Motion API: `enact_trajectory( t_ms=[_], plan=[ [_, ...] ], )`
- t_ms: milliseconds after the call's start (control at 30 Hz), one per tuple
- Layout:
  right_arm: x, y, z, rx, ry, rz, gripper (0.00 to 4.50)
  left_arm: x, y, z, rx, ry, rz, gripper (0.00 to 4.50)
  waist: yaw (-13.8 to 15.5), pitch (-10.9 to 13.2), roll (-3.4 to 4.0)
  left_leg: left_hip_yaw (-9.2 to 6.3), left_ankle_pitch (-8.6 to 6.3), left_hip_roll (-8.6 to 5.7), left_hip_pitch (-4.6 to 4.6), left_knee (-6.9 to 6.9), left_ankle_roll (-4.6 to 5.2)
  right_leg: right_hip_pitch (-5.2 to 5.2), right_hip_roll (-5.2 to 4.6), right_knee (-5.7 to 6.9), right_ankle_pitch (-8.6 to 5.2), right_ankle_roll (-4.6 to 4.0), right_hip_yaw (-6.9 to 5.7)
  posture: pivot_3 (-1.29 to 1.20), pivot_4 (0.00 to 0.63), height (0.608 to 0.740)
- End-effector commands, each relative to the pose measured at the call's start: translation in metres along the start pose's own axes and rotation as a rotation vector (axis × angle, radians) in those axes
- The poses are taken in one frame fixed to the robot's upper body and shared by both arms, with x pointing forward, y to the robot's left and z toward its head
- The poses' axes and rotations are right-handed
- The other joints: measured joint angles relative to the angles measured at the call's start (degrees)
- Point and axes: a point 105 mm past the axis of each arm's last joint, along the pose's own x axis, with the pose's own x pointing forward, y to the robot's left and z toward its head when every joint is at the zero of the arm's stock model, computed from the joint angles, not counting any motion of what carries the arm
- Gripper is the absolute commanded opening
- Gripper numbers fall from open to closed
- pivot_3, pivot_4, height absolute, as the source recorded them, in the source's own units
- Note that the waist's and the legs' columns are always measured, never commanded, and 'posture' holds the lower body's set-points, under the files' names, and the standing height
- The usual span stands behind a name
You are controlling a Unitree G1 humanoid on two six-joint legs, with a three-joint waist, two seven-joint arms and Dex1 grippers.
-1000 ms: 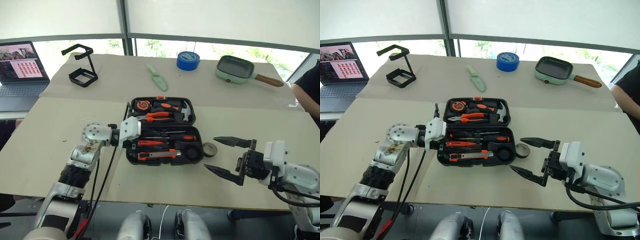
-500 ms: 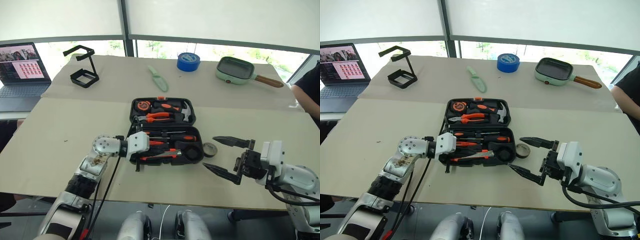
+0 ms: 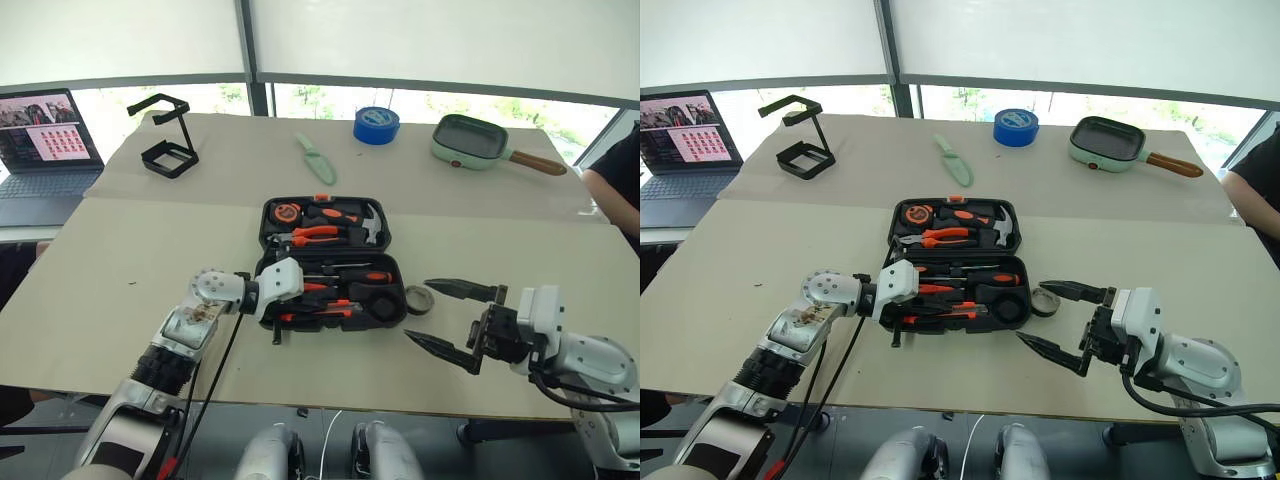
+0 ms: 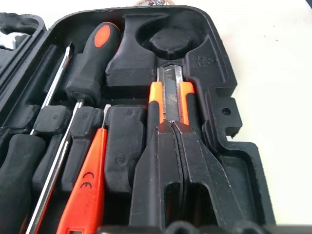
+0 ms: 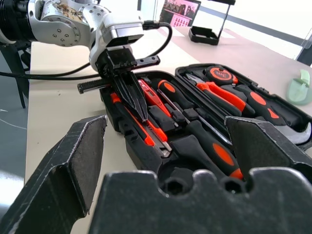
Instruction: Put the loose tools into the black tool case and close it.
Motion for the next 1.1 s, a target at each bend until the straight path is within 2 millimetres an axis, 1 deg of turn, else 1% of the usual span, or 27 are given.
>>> enact_trajectory(
  t_ms=[33, 67, 100, 133, 167, 200, 233, 267, 300, 333, 367, 433, 467, 500, 600, 667, 800, 867, 967, 1000, 1067, 1100],
  plan=[
    [-0.017, -0.013, 0.009, -0.040, -0.019, -0.124, 4.50, -0.014, 0.013, 0.003, -0.080, -0.117, 0.095, 0.05, 0.0, 0.0, 0.00, 0.00, 0.01, 0.00, -0.02, 0.00, -0.01, -0.01, -0.01, 0.01, 0.00, 0.00, 0.00, 0.00, 0.150, 0.740],
    [-0.021, -0.015, 0.009, -0.037, -0.018, -0.147, 4.50, -0.018, 0.016, 0.009, -0.084, -0.154, 0.110, 0.05, 0.0, 0.0, -0.01, 0.00, 0.02, 0.00, -0.07, 0.00, -0.03, -0.06, -0.03, 0.01, 0.01, -0.01, 0.00, 0.00, 0.150, 0.740],
    [-0.025, -0.016, 0.007, -0.034, -0.012, -0.162, 4.50, -0.021, 0.017, 0.013, -0.080, -0.185, 0.116, 0.28, 0.0, 0.0, -0.01, -0.04, 0.03, 0.01, -0.16, 0.01, -0.05, -0.11, -0.03, 0.00, 0.01, -0.01, -0.01, 0.00, 0.150, 0.740],
    [-0.032, -0.016, 0.002, -0.036, 0.013, -0.175, 4.50, -0.027, 0.015, 0.025, -0.041, -0.254, 0.094, 0.55, 0.0, 0.0, -0.01, -0.04, 0.06, 0.01, -0.18, 0.01, -0.09, -0.15, -0.03, 0.01, 0.02, -0.02, -0.02, 0.00, 0.150, 0.740],
    [-0.037, -0.016, -0.001, -0.039, 0.032, -0.183, 4.50, -0.031, 0.013, 0.032, -0.010, -0.299, 0.078, 0.70, 0.0, 0.0, -0.02, -0.04, 0.09, 0.00, -0.21, 0.01, -0.15, -0.17, -0.02, 0.01, 0.05, -0.07, -0.02, 0.00, 0.150, 0.740],
    [-0.052, -0.017, -0.011, -0.048, 0.081, -0.219, 4.50, -0.042, 0.013, 0.049, 0.044, -0.381, 0.087, 1.08, 0.0, 0.0, -0.02, -0.05, 0.11, 0.01, -0.23, 0.00, -0.19, -0.17, -0.02, 0.00, 0.05, -0.09, -0.04, 0.00, 0.150, 0.740],
    [-0.068, -0.019, -0.022, -0.048, 0.135, -0.259, 4.50, -0.054, 0.015, 0.059, 0.079, -0.423, 0.112, 1.47, 0.0, 0.0, -0.03, -0.04, 0.11, 0.01, -0.24, 0.00, -0.19, -0.18, -0.02, -0.01, 0.07, -0.13, -0.05, 0.00, 0.150, 0.740],
    [-0.085, -0.020, -0.033, -0.048, 0.187, -0.302, 4.50, -0.067, 0.014, 0.065, 0.100, -0.453, 0.137, 1.88, 0.2, 0.0, -0.03, -0.04, 0.10, 0.00, -0.29, 0.01, -0.18, -0.19, -0.02, -0.05, 0.11, -0.19, -0.07, 0.00, 0.150, 0.740],
    [-0.099, -0.020, -0.041, -0.044, 0.227, -0.335, 4.50, -0.077, 0.014, 0.065, 0.106, -0.462, 0.160, 2.28, 0.2, 0.0, -0.03, -0.08, 0.09, 0.01, -0.34, 0.00, -0.16, -0.15, -0.05, -0.18, 0.13, -0.22, -0.16, 0.00, 0.150, 0.740],
    [-0.107, -0.019, -0.047, -0.042, 0.250, -0.349, 4.50, -0.083, 0.013, 0.061, 0.099, -0.451, 0.174, 2.60, 0.1, 0.0, 0.00, -0.06, 0.08, 0.01, -0.33, -0.01, -0.15, -0.13, -0.03, -0.27, 0.15, -0.22, -0.16, 0.00, 0.150, 0.740],
    [-0.112, -0.018, -0.050, -0.043, 0.265, -0.352, 4.50, -0.089, 0.011, 0.056, 0.089, -0.435, 0.183, 3.02, 0.0, 0.0, 0.03, -0.06, 0.08, 0.00, -0.33, -0.04, -0.14, -0.10, -0.02, -0.35, 0.16, -0.19, -0.15, 0.00, 0.150, 0.740],
    [-0.117, -0.015, -0.055, -0.043, 0.285, -0.341, 4.50, -0.098, 0.006, 0.044, 0.063, -0.400, 0.185, 3.81, -0.6, -0.1, 0.14, -0.01, 0.07, 0.00, -0.23, -0.12, -0.14, -0.03, 0.06, -0.46, 0.13, -0.08, -0.10, 0.00, 0.150, 0.740],
    [-0.118, -0.013, -0.056, -0.048, 0.294, -0.328, 4.50, -0.103, 0.004, 0.037, 0.055, -0.374, 0.191, 4.08, -0.9, -0.1, 0.15, 0.01, 0.07, 0.00, -0.20, -0.14, -0.14, 0.00, 0.08, -0.48, 0.04, 0.10, -0.07, 0.00, 0.150, 0.740],
    [-0.118, -0.013, -0.057, -0.055, 0.301, -0.312, 4.50, -0.107, 0.002, 0.032, 0.042, -0.356, 0.199, 4.46, -1.3, -0.1, 0.15, 0.03, 0.07, 0.00, -0.19, -0.15, -0.14, 0.00, 0.08, -0.48, 0.05, 0.13, -0.05, 0.00, 0.150, 0.740],
    [-0.104, -0.020, -0.049, -0.108, 0.319, -0.238, 4.50, -0.124, -0.003, 0.010, -0.018, -0.283, 0.237, 4.49, -1.7, 0.0, 0.17, 0.03, 0.08, 0.02, -0.16, -0.16, -0.20, -0.04, 0.09, -0.46, 0.07, 0.13, 0.00, 0.00, 0.150, 0.740],
    [-0.090, -0.029, -0.041, -0.125, 0.322, -0.188, 4.50, -0.127, -0.008, 0.006, -0.033, -0.276, 0.239, 4.49, -1.8, 0.0, 0.18, 0.03, -0.21, 0.04, -0.15, -0.17, -0.45, -0.08, 0.06, -0.45, 0.05, 0.01, 0.04, 0.00, 0.150, 0.740],
    [-0.066, -0.040, -0.027, -0.088, 0.338, -0.093, 4.50, -0.131, -0.014, 0.012, -0.054, -0.314, 0.224, 4.49, -1.3, 0.0, 0.25, 0.02, -0.21, 0.06, -0.16, -0.18, -0.46, -0.13, 0.02, -0.45, 0.06, -0.15, 0.05, 0.00, 0.150, 0.740],
    [-0.048, -0.045, -0.024, -0.095, 0.403, 0.010, 4.50, -0.134, -0.019, 0.014, -0.061, -0.324, 0.209, 4.49, -1.3, 0.0, 0.26, -0.05, -0.05, 0.06, -0.19, -0.18, -0.71, -0.12, 0.02, -0.46, 0.11, -0.16, -0.01, 0.00, 0.150, 0.740],
    [-0.030, -0.053, -0.027, -0.116, 0.485, 0.094, 4.50, -0.127, -0.020, 0.019, -0.045, -0.348, 0.208, 4.49, -1.4, 0.0, 0.26, -0.03, 0.02, 0.05, -0.34, -0.18, -0.59, -0.25, 0.02, -0.53, 0.34, -0.31, -0.03, 0.00, 0.150, 0.740],
    [-0.028, -0.056, -0.028, -0.120, 0.494, 0.102, 4.50, -0.124, -0.019, 0.021, -0.040, -0.356, 0.214, 4.49, -1.3, 0.0, 0.26, -0.05, 0.10, 0.06, -0.35, -0.19, -0.44, -0.24, 0.02, -0.57, 0.43, -0.42, -0.08, 0.00, 0.150, 0.740],
    [-0.015, -0.058, -0.036, -0.141, 0.555, 0.159, 4.50, -0.117, -0.020, 0.026, -0.041, -0.384, 0.198, 4.49, -1.1, 0.0, 0.26, -0.07, 0.14, 0.06, -0.46, -0.19, -0.33, -0.25, 0.00, -0.64, 0.43, -0.42, -0.18, 0.00, 0.150, 0.740],
    [-0.012, -0.058, -0.040, -0.144, 0.583, 0.181, 4.50, -0.113, -0.021, 0.028, -0.043, -0.393, 0.187, 4.49, -1.0, 0.0, 0.26, -0.07, 0.13, 0.06, -0.46, -0.18, -0.30, -0.24, 0.01, -0.65, 0.44, -0.41, -0.20, 0.00, 0.150, 0.740]
  ],
)
